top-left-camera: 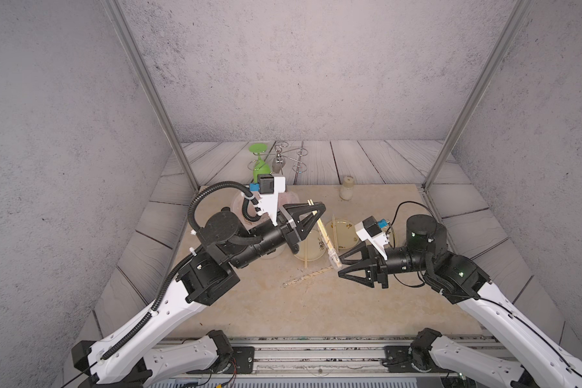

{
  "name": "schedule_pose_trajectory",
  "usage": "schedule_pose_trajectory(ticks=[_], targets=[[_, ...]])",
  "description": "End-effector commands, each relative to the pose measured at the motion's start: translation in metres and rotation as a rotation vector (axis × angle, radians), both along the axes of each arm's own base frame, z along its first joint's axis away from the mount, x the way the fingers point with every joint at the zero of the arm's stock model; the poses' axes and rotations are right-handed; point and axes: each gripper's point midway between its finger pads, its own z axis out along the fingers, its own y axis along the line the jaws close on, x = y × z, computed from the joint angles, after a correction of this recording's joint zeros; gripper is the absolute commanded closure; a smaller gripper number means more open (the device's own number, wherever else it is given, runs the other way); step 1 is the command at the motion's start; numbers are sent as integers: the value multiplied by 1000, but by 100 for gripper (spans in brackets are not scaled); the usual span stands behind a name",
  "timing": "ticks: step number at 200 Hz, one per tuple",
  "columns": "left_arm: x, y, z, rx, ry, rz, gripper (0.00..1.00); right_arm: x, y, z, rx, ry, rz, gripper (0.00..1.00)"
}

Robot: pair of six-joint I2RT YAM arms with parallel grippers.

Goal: Remove the packaging of disposable chopsticks
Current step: Remove the packet bag from the disposable chopsticks.

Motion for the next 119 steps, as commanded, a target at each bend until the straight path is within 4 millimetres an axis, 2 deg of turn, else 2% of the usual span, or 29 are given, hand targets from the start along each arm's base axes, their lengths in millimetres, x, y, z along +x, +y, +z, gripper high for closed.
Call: schedule_pose_trajectory(ticks=[1, 9, 45, 59, 74, 106, 119], targets=[[1, 12, 8, -30, -31, 44, 100, -2, 1, 5, 20, -1, 16, 64], [0, 13, 9, -36, -31, 44, 100, -2, 1, 7, 28, -2, 16, 68], [-2, 14, 10, -48, -29, 30, 100, 0, 5, 14, 62, 10, 19, 69], [-3, 14, 9, -52, -26, 26, 100, 1, 6, 17, 79, 17, 19, 64], [-3, 13, 8, -53, -26, 22, 100, 2, 8, 19, 88, 25, 26, 63], [-2, 14, 7, -54, -21, 28, 100, 3, 9, 15, 76, 38, 34, 78], [-1, 16, 8, -58, -27, 40, 100, 3, 9, 9, 61, 48, 33, 81]])
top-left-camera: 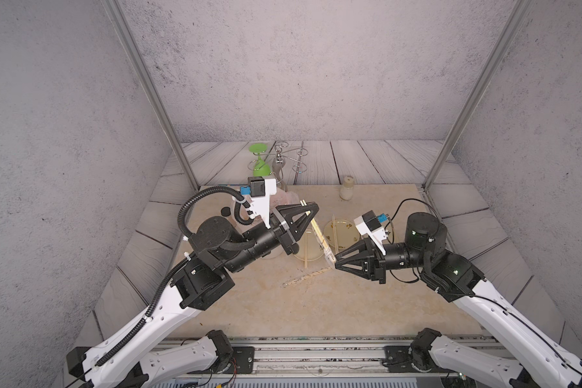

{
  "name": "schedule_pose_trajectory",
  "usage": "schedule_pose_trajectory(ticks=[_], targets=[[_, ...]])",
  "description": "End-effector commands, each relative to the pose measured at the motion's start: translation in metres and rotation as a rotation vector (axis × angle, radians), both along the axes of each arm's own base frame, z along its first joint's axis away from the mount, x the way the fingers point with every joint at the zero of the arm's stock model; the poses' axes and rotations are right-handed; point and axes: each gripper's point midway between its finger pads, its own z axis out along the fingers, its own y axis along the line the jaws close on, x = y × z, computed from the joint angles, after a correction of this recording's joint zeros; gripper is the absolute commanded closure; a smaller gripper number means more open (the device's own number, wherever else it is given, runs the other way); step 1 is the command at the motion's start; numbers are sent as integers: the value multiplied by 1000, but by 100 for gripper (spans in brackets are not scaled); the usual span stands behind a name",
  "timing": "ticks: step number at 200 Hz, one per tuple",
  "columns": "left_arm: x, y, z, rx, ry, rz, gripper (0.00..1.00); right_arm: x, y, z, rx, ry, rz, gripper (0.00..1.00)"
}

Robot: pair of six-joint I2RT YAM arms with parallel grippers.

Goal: Remove the packaging of disposable chopsticks
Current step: Remove the packet bag from the disposable chopsticks.

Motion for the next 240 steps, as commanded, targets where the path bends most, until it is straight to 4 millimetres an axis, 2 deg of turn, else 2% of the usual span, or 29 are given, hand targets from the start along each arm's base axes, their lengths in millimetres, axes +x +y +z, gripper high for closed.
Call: schedule_pose_trajectory(ticks=[1, 30, 40, 55, 79, 102, 125, 142, 159, 173, 208, 223, 240], targets=[[-1, 8, 11, -42, -27, 19, 100, -2, 1, -6, -8, 17, 19, 81], [-3, 15, 16, -50, -47, 40, 100, -5, -1, -19, -37, 45, 22, 83], [-3, 16, 17, -51, -49, 44, 100, -6, -2, -20, -37, 52, 28, 87], [-2, 16, 16, -49, -49, 47, 100, -7, -2, -21, -36, 57, 34, 89], [-1, 16, 16, -49, -46, 47, 100, -7, -2, -18, -29, 51, 32, 100], [-1, 15, 15, -48, -43, 44, 100, -6, -1, -15, -16, 41, 26, 100], [-2, 25, 19, -41, -70, 89, 100, 1, -2, -26, -47, 51, -22, 100], [3, 50, 24, -28, -97, 209, 100, 14, -6, -40, -103, 63, -115, 100], [4, 89, 30, -51, -123, 369, 100, 32, -10, -55, -182, 77, -219, 100], [0, 124, 32, -72, -141, 486, 100, 48, -11, -58, -227, 77, -293, 100], [-15, 202, 15, -98, -126, 720, 100, 91, -11, -44, -313, 42, -439, 100], [-22, 225, 4, -91, -115, 774, 100, 106, -6, -38, -361, 31, -460, 100], [-27, 239, -12, -56, -94, 809, 100, 126, 2, -40, -449, 42, -471, 100]])
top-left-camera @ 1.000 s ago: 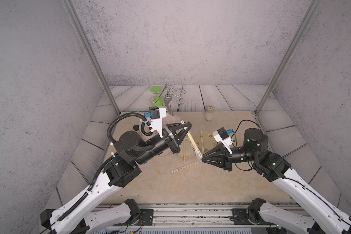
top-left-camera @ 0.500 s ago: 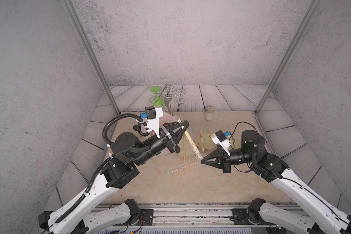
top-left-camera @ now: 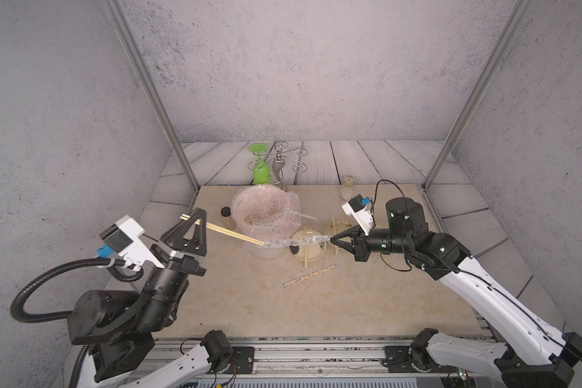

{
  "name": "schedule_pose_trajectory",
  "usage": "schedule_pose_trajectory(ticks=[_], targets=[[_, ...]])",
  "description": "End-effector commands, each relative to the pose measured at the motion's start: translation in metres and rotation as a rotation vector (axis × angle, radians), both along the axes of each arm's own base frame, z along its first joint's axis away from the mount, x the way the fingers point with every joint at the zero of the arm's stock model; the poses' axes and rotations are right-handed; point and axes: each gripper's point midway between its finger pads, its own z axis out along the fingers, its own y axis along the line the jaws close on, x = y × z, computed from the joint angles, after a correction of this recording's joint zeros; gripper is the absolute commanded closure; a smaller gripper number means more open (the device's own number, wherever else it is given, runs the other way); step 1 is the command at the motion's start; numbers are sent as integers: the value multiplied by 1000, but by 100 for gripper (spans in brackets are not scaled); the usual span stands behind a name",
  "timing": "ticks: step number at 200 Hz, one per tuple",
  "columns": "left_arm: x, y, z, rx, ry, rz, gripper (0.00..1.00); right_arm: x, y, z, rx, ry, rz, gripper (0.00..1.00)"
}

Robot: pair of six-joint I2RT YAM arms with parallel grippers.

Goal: Remove the packaging of disposable chopsticks
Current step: Remove the packet bag from the disposable chopsticks, then place the packet bag in the trash bin.

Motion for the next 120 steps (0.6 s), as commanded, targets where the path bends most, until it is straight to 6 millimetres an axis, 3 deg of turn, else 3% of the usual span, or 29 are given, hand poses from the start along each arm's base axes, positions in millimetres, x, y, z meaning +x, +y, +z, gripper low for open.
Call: schedule_pose_trajectory(ticks=[1, 51, 87, 120], targets=[[12, 20, -37, 94, 99, 151, 100, 30, -2, -11, -156, 15, -73, 100], [8, 32, -78, 172, 193, 175, 100, 79, 22, -26, -381, 47, -78, 100], [6, 36, -95, 207, 238, 170, 100, 72, 43, -28, -494, 105, -1, 100], [6, 40, -109, 213, 269, 179, 100, 66, 62, -44, -563, 167, 9, 100]])
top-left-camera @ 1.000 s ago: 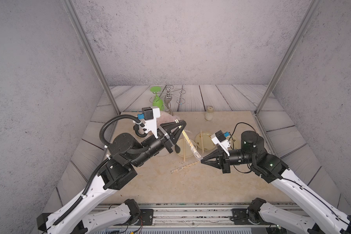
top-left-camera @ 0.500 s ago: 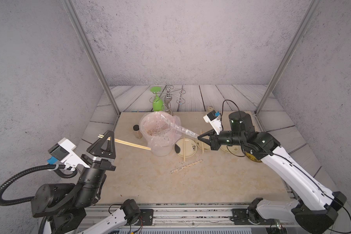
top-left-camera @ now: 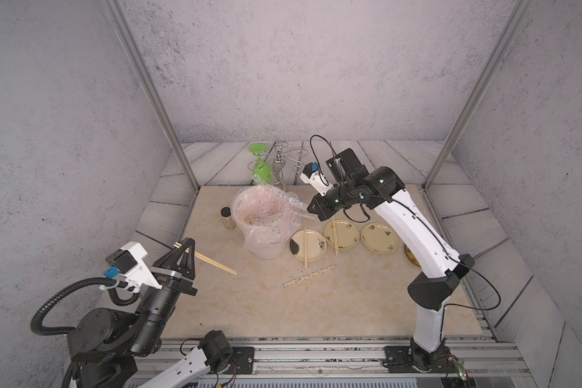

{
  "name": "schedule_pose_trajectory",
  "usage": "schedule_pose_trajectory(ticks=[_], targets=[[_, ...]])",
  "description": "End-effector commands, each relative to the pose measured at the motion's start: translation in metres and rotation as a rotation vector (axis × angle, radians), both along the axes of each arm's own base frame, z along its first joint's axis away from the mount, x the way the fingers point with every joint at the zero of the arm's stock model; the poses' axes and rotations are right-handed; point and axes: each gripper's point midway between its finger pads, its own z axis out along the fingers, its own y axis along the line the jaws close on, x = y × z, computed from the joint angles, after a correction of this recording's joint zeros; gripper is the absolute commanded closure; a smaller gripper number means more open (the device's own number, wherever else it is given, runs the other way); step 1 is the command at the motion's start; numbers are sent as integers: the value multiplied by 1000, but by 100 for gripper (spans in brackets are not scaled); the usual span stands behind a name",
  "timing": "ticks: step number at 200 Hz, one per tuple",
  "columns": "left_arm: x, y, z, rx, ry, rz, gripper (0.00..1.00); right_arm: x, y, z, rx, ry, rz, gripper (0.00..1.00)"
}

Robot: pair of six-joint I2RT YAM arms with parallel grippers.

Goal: Remove the packaging of disposable chopsticks
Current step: Place the packet bag in the trash bin.

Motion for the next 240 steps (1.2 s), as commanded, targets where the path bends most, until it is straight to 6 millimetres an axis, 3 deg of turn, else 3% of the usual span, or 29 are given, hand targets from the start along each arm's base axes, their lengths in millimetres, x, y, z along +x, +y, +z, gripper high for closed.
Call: schedule_pose_trajectory(ticks=[1, 28, 77, 138, 151, 168, 187, 211, 240], targets=[[1, 6, -17, 14, 40, 28, 100, -19, -5, -35, -157, 116, -2, 100], [-1, 6, -21, 4, 47, 13, 100, -10, 9, -44, -148, 137, -45, 100], [-1, 4, -24, 0, 56, 3, 100, 2, 40, -39, -24, 148, -57, 93], [0, 0, -24, -8, 60, -9, 100, 12, 56, -52, -22, 146, -56, 88], [0, 0, -24, -7, 63, -10, 100, 16, 58, -52, -16, 130, -61, 79], [1, -2, -25, -8, 67, -15, 100, 22, 62, -46, 7, 103, -67, 78], [1, -3, -25, -11, 73, -19, 100, 26, 65, -31, 53, 66, -78, 63], [2, -4, -26, -19, 77, -20, 100, 28, 59, -10, 84, 3, -106, 58], [4, -7, -25, -20, 73, -23, 100, 12, 65, -7, 103, 27, -42, 57]])
